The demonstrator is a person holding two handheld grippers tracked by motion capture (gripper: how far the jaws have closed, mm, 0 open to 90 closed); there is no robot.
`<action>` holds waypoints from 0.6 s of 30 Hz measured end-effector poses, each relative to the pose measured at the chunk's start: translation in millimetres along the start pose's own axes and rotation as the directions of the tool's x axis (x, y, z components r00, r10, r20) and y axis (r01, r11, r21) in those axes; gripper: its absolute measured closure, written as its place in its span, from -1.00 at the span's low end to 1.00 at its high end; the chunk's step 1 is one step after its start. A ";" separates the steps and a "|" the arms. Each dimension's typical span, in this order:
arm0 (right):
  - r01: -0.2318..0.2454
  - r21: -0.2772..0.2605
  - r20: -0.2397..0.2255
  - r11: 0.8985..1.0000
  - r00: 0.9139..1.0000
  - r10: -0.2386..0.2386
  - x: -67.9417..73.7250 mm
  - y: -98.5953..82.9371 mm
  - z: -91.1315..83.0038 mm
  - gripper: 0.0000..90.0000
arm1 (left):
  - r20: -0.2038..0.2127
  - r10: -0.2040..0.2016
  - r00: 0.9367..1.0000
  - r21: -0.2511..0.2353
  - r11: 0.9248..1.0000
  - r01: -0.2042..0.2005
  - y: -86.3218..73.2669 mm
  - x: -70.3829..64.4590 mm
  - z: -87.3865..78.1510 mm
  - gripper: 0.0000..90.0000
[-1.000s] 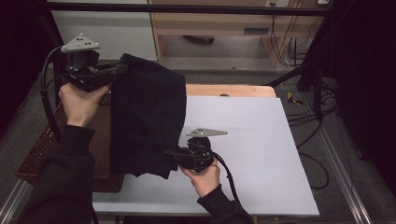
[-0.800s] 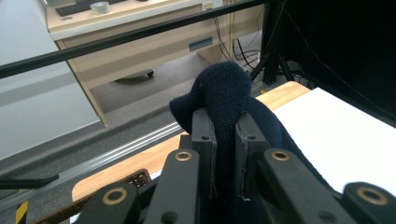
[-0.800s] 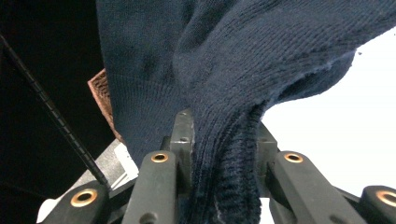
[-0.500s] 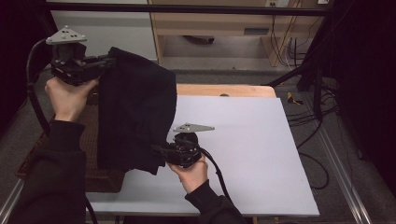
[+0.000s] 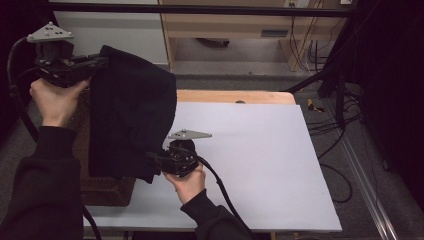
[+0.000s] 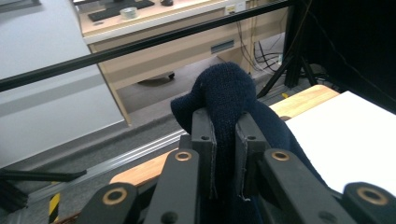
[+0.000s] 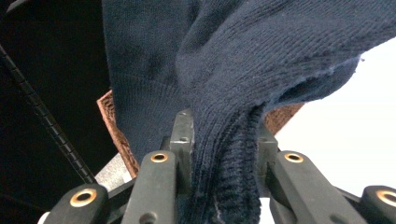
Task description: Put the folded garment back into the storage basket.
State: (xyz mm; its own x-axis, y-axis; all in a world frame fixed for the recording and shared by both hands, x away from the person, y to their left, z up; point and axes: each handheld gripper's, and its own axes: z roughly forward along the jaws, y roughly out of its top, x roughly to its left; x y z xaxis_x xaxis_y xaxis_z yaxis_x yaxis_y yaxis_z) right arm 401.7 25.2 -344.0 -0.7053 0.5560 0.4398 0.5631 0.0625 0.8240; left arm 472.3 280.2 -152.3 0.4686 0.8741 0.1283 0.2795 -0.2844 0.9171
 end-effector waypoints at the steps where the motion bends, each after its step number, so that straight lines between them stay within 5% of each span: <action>1: -0.001 0.000 -0.002 1.000 1.000 0.001 0.7 0.5 1.6 0.57 | -0.004 0.000 1.000 0.002 1.000 0.000 -0.1 2.2 -0.6 0.78; 18: 0.017 -0.006 -0.015 1.000 1.000 -0.017 20.5 5.4 46.7 0.57 | -0.062 -0.011 0.998 0.019 1.000 0.013 -10.2 39.1 -11.2 0.78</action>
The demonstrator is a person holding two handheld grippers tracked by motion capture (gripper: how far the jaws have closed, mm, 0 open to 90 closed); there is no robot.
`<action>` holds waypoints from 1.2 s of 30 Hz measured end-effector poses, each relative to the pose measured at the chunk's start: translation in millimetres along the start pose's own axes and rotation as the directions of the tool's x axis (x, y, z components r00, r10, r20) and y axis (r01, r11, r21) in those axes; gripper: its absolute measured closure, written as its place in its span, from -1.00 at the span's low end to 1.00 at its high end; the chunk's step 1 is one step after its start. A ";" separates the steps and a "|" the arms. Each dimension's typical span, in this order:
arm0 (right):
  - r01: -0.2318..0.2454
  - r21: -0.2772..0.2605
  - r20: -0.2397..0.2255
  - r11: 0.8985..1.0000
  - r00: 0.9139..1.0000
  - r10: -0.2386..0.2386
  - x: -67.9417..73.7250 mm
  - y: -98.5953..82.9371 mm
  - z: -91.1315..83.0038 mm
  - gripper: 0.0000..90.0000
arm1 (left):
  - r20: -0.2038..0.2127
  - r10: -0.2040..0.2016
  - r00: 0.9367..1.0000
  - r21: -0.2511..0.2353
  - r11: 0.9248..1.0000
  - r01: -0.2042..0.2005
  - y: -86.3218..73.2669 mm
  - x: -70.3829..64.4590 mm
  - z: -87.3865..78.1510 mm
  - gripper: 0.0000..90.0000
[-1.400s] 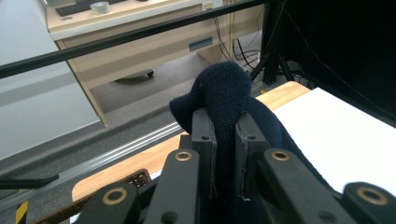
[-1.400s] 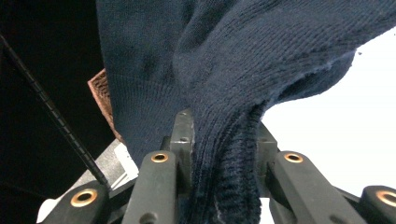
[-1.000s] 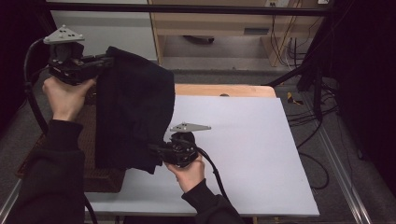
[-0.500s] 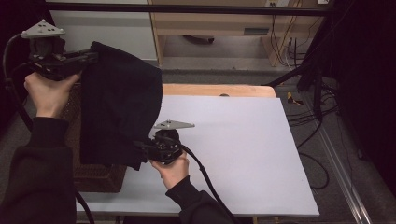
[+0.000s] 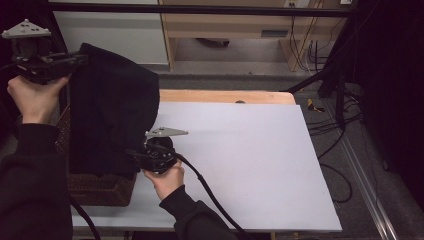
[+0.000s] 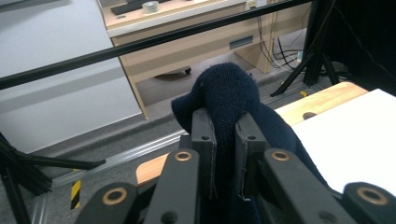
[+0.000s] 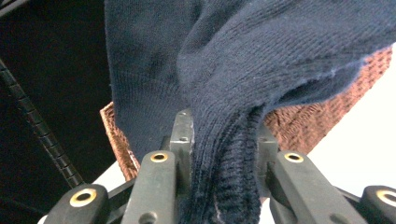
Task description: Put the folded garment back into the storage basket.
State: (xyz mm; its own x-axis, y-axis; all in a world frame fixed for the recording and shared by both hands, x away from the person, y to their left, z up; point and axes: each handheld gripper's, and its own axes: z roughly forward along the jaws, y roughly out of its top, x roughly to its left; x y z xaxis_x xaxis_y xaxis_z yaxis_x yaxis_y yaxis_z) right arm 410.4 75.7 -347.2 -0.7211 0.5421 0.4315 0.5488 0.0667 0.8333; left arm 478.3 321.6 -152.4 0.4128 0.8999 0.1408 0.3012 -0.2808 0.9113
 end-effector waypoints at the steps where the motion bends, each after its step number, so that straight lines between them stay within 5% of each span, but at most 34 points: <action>1: -0.001 0.002 -0.001 1.000 1.000 0.001 1.9 0.1 4.3 0.57 | -0.003 0.001 1.000 0.002 1.000 -0.001 -0.6 1.9 -0.5 0.78; 9: 0.015 0.008 0.006 1.000 1.000 -0.015 17.8 -2.1 36.9 0.56 | -0.038 -0.020 0.999 0.030 0.999 0.021 -12.6 29.0 -4.8 0.78; 16: 0.047 0.024 0.019 0.999 0.999 -0.047 36.7 -10.2 71.4 0.53 | -0.083 -0.039 0.996 0.093 0.995 0.046 -33.0 60.7 7.9 0.77; 18: 0.118 0.025 0.053 0.993 0.991 -0.119 41.3 -14.7 80.3 0.36 | -0.100 -0.067 0.993 0.122 0.989 0.079 -49.3 77.0 26.2 0.72; 21: 0.223 0.053 0.116 0.973 0.967 -0.227 43.1 -20.6 82.8 -0.34 | -0.135 -0.168 0.976 0.130 0.974 0.186 -79.5 90.4 52.2 0.32; 23: 0.253 0.078 0.147 0.964 0.954 -0.262 39.4 -21.0 76.1 -0.55 | -0.103 -0.224 0.969 0.115 0.965 0.236 -99.7 90.0 64.4 0.15; 24: 0.266 0.079 0.139 0.961 0.951 -0.275 34.7 -20.3 70.4 -0.62 | -0.107 -0.218 0.970 0.120 0.966 0.230 -106.6 86.9 68.6 0.10; 27: 0.253 0.066 0.094 0.965 0.961 -0.258 15.1 -16.9 51.2 -0.77 | -0.140 -0.188 0.972 0.111 0.973 0.204 -120.0 74.7 73.3 -0.11; 30: 0.247 0.069 0.082 0.967 0.964 -0.252 2.9 -18.3 37.6 -0.82 | -0.105 -0.246 0.963 0.074 0.964 0.255 -128.5 68.0 71.4 -0.23; 36: 0.232 0.096 0.043 0.968 0.971 -0.237 -16.5 -28.6 19.5 -0.91 | -0.075 -0.248 0.966 0.073 0.965 0.254 -139.7 51.0 69.5 -0.56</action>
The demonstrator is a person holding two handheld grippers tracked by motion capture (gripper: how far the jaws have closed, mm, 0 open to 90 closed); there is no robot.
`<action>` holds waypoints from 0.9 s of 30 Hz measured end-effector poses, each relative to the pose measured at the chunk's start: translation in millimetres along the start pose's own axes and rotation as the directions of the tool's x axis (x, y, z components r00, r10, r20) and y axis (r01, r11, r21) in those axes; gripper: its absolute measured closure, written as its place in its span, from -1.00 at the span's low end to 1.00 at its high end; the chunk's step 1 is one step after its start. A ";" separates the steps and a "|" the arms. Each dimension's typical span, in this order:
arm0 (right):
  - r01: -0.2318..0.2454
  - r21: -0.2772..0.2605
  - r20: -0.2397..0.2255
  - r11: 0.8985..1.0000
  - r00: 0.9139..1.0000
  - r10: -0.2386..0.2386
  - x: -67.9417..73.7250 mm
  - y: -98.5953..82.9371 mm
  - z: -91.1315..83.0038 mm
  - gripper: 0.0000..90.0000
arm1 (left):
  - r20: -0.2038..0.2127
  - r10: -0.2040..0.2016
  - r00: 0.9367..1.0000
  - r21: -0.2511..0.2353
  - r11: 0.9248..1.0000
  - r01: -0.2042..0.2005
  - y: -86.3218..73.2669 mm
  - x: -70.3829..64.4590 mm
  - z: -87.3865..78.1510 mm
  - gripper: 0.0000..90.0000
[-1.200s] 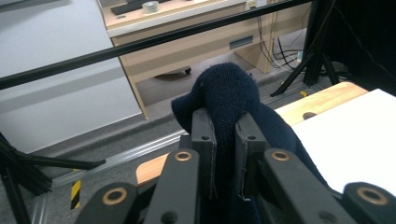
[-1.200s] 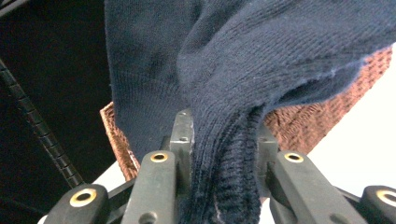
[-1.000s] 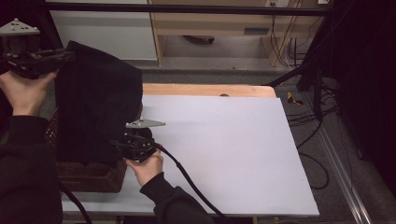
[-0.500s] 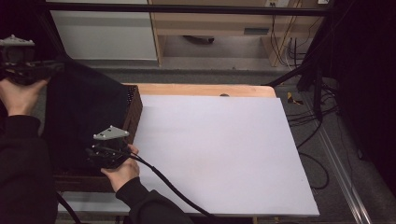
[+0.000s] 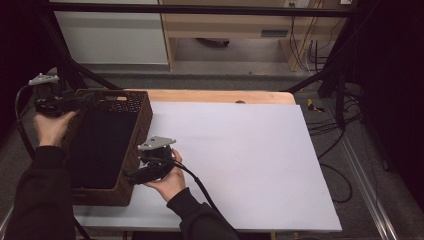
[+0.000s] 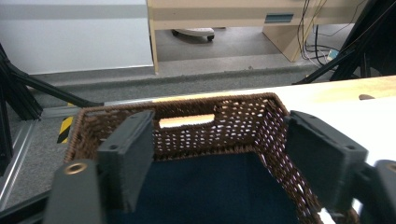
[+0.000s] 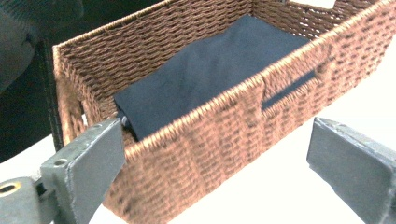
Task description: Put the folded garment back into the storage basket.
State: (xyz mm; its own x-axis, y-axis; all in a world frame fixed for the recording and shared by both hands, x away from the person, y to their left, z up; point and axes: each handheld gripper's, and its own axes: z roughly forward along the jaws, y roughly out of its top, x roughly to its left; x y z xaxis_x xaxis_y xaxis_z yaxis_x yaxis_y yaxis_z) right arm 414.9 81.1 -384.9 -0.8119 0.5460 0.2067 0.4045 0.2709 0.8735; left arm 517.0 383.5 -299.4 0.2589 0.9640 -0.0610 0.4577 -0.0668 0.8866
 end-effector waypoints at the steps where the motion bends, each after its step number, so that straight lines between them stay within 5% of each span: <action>1: -0.003 0.011 -0.014 1.000 1.000 0.003 -3.7 -2.5 -2.7 -0.92 | 0.007 -0.006 1.000 0.000 1.000 0.006 -2.5 -1.1 0.1 -0.61; 9: 0.002 0.015 -0.027 1.000 1.000 -0.002 -24.5 -13.4 -24.1 -0.98 | 0.015 -0.018 1.000 0.012 1.000 0.018 -26.1 -15.1 -3.2 -0.92; 16: -0.005 0.013 -0.007 1.000 1.000 0.005 -42.7 -17.8 -45.7 -0.98 | 0.049 -0.036 0.998 0.000 0.999 0.036 -35.2 -28.0 -11.9 -0.97; 27: 0.003 0.078 0.057 0.997 0.998 -0.008 -68.7 -35.5 -71.3 -0.94 | 0.156 0.044 0.987 -0.026 0.999 -0.040 -45.6 -69.0 -24.7 -0.96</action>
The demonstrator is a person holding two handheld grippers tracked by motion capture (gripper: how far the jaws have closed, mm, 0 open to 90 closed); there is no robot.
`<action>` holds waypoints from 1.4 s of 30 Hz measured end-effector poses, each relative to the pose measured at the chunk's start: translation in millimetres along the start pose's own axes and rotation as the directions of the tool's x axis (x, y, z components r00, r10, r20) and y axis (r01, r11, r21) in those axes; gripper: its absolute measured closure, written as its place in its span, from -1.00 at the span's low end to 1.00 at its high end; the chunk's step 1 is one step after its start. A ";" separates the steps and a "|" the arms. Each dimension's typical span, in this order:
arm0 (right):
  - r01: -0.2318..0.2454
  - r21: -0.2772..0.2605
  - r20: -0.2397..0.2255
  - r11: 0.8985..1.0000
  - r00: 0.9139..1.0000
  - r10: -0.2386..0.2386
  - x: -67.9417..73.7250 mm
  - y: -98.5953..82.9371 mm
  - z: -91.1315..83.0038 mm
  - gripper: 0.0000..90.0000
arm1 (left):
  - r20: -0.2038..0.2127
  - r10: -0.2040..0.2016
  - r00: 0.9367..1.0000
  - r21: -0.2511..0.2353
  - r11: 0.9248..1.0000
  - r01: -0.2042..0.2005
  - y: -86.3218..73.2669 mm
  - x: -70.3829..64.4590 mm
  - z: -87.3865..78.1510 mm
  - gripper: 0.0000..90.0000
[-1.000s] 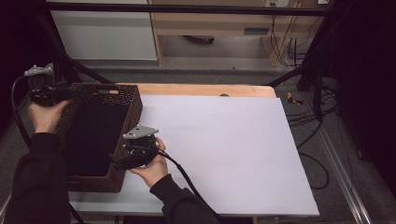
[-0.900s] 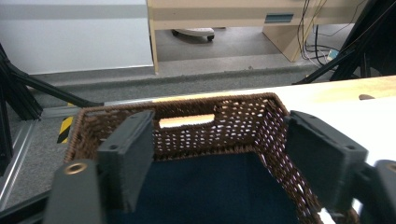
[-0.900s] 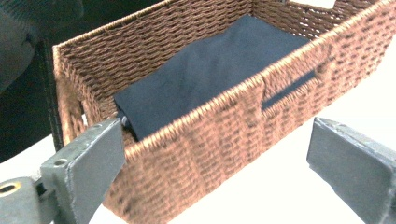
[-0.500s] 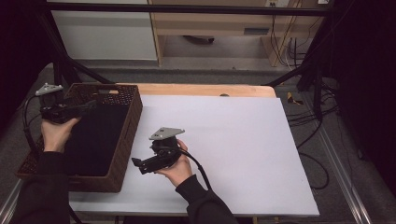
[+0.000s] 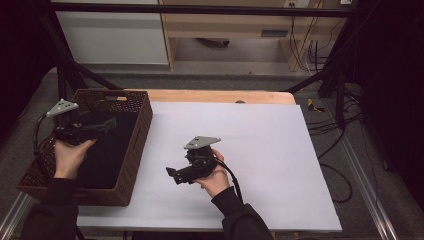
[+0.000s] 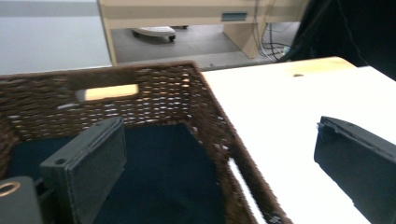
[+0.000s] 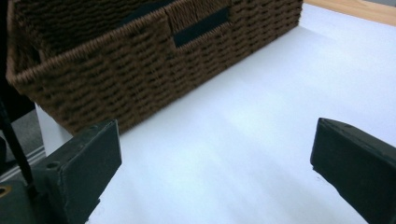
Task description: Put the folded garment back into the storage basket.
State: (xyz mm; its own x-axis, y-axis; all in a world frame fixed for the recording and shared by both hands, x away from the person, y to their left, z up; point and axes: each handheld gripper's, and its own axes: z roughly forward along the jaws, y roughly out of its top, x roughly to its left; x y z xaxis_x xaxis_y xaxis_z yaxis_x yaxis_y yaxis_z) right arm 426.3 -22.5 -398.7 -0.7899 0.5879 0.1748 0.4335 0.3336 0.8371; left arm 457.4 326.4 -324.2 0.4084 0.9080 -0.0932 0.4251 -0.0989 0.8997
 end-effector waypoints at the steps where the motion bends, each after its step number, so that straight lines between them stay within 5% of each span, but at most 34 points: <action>1: -0.001 0.004 0.002 1.000 1.000 0.001 -1.8 -2.1 -2.3 -0.94 | 0.011 0.009 1.000 -0.001 1.000 -0.009 -0.8 -4.6 -0.4 -0.96; 12: -0.008 0.021 0.027 1.000 1.000 0.008 -25.3 -19.7 -30.1 -0.97 | 0.106 0.024 0.994 -0.020 1.000 -0.023 -12.2 -37.4 1.2 -0.96; 27: -0.009 0.022 0.070 1.000 0.998 0.007 -50.7 -43.2 -62.4 -0.99 | 0.219 0.076 0.973 -0.018 0.997 -0.074 -23.9 -80.9 10.9 -0.96; 32: -0.015 0.017 0.091 1.000 0.996 0.013 -60.7 -52.0 -76.8 -0.99 | 0.228 0.103 0.968 -0.004 0.994 -0.105 -28.4 -99.3 19.3 -0.96; 38: -0.009 0.005 0.114 1.000 0.993 0.009 -70.0 -61.3 -91.5 -0.99 | 0.260 0.118 0.958 0.002 0.992 -0.122 -36.1 -118.6 30.6 -0.96; 42: -0.017 0.003 0.128 1.000 0.992 0.016 -77.7 -69.3 -100.0 -0.99 | 0.306 0.120 0.944 0.021 0.991 -0.133 -47.4 -127.9 39.1 -0.96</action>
State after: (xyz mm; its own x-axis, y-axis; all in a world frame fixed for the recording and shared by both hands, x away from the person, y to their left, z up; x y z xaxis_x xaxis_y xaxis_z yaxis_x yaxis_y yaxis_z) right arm 414.2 -164.9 -418.5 -0.7206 0.6828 0.1207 0.4482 0.3259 0.8324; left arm 416.6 199.1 -371.7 0.6841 0.7210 -0.1102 0.3841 -0.2276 0.8948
